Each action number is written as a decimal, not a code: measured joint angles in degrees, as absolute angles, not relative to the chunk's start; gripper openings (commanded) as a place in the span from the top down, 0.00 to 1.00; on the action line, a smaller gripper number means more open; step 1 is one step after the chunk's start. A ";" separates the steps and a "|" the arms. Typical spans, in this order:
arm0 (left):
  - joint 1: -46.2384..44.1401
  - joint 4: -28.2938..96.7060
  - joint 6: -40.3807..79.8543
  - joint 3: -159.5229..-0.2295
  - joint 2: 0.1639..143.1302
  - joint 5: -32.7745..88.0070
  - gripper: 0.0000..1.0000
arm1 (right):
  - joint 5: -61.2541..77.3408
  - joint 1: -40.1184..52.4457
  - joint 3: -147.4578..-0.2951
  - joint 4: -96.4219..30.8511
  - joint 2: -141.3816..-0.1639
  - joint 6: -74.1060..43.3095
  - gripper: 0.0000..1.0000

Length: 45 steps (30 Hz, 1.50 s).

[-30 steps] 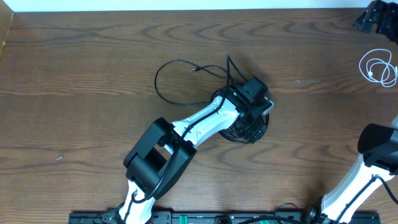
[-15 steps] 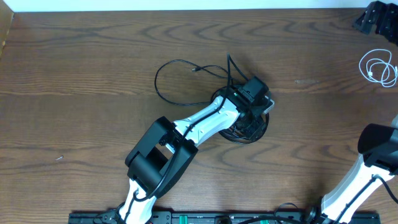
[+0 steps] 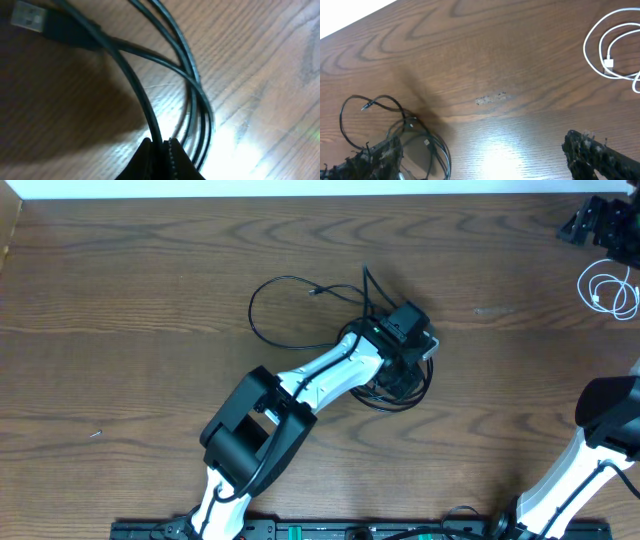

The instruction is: Untangle cables

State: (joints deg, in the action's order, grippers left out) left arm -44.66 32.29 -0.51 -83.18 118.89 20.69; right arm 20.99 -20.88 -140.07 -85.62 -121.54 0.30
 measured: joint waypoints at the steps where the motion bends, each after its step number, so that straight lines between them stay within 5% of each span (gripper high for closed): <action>1: -44.27 32.32 0.03 -83.18 118.80 20.69 0.92 | 21.02 -20.84 -140.07 -85.60 -121.54 0.30 0.01; 12: -32.75 31.24 8.51 -85.34 101.95 20.64 0.93 | 21.93 -15.14 -140.07 -83.11 -121.54 0.30 0.01; 26: -20.16 7.57 20.27 -87.35 78.32 20.34 0.93 | 27.05 -1.41 -140.07 -78.96 -121.54 0.36 0.01; 45: -10.04 -6.28 26.81 -87.35 66.87 1.39 0.92 | 28.51 12.73 -129.56 -69.06 -123.68 1.78 0.01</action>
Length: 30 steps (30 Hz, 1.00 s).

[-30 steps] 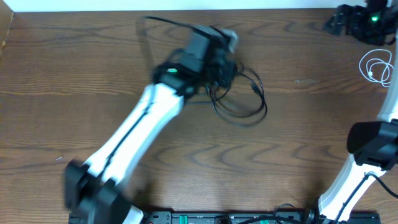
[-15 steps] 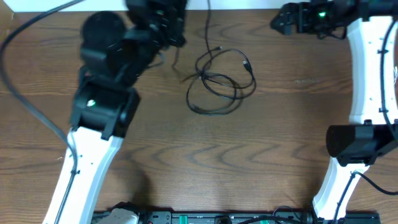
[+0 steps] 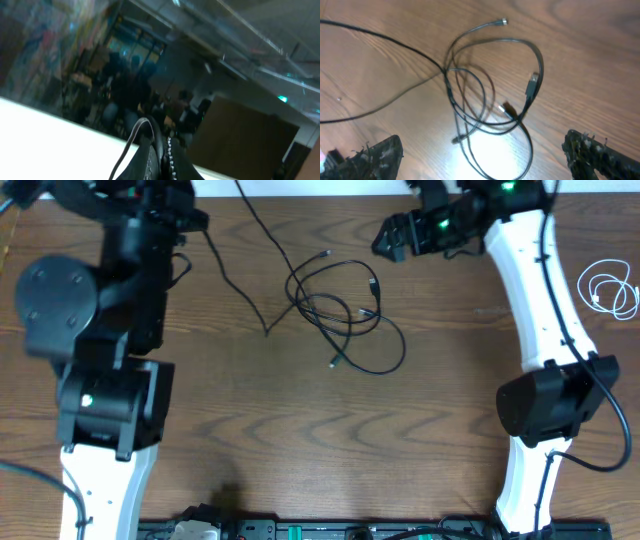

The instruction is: Untangle cables

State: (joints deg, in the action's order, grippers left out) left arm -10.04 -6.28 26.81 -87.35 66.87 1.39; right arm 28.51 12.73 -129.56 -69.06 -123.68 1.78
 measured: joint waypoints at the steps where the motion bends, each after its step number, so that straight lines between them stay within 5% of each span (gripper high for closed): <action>1: -9.78 -6.46 26.81 -87.35 66.37 1.13 0.93 | 28.51 13.13 -128.20 -68.10 -123.87 2.02 0.01; 30: -9.43 -1.37 26.81 -87.35 63.88 -0.38 0.92 | 27.86 32.45 -104.27 -40.23 -128.79 25.78 0.32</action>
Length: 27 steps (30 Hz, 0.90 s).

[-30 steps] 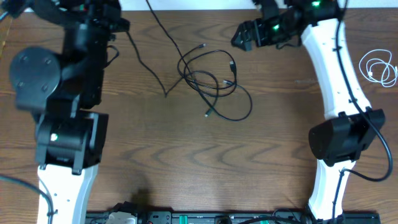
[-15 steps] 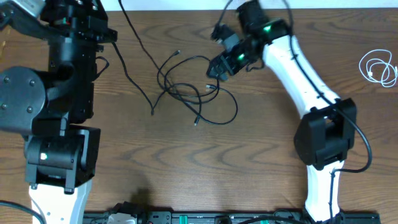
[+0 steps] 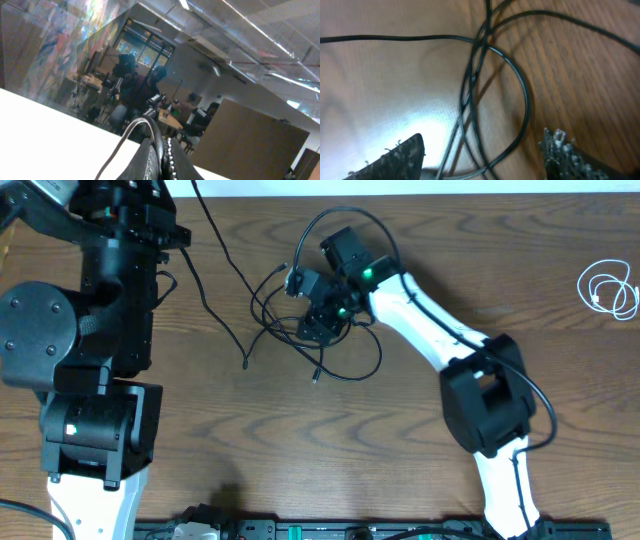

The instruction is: Untangle cables

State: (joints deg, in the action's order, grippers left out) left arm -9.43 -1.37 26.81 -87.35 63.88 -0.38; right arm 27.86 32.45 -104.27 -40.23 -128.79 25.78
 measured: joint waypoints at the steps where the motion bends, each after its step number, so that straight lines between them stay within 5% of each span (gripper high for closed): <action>1: -9.43 -1.19 26.81 -87.35 63.88 -0.40 0.92 | 27.29 32.67 -104.25 -39.46 -129.78 25.69 0.34; 7: -9.43 -0.01 26.81 -87.35 63.88 -0.38 0.92 | 23.35 32.93 -103.74 -36.07 -134.61 24.47 0.50; 14: -9.43 0.25 26.81 -87.35 63.88 -0.40 0.92 | 20.88 32.93 -103.77 -33.80 -135.31 20.36 0.99; 27: -9.43 6.39 22.37 -87.35 64.03 -10.41 0.92 | 19.62 28.21 -118.32 -49.21 -128.97 12.27 0.99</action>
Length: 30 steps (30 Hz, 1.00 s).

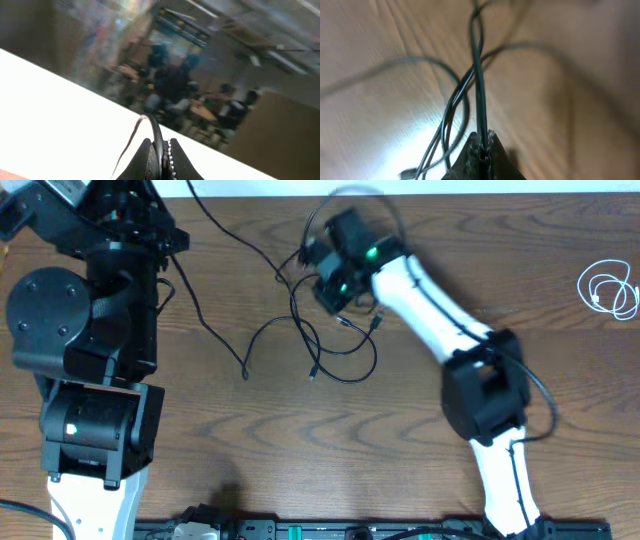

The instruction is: Untangle cables

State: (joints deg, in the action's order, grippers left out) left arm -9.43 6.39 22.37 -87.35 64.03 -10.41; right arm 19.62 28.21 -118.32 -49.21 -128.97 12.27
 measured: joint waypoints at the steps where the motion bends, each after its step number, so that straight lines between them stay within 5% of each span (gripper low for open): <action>1: -9.41 6.46 21.47 -87.35 64.12 -12.27 0.93 | 19.62 27.31 -119.59 -50.06 -127.15 12.08 0.99; 13: -3.88 7.38 9.37 -87.35 68.93 -31.48 0.92 | 20.14 9.23 -125.67 -52.77 -101.06 6.92 0.99; 30: 14.06 8.69 2.94 -87.35 73.36 -35.66 0.93 | 21.43 -19.79 -125.51 -55.66 -102.32 1.02 0.99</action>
State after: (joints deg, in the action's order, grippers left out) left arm 14.06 8.69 2.94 -87.35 73.36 -35.66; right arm 21.43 -19.79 -125.51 -55.66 -102.32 1.02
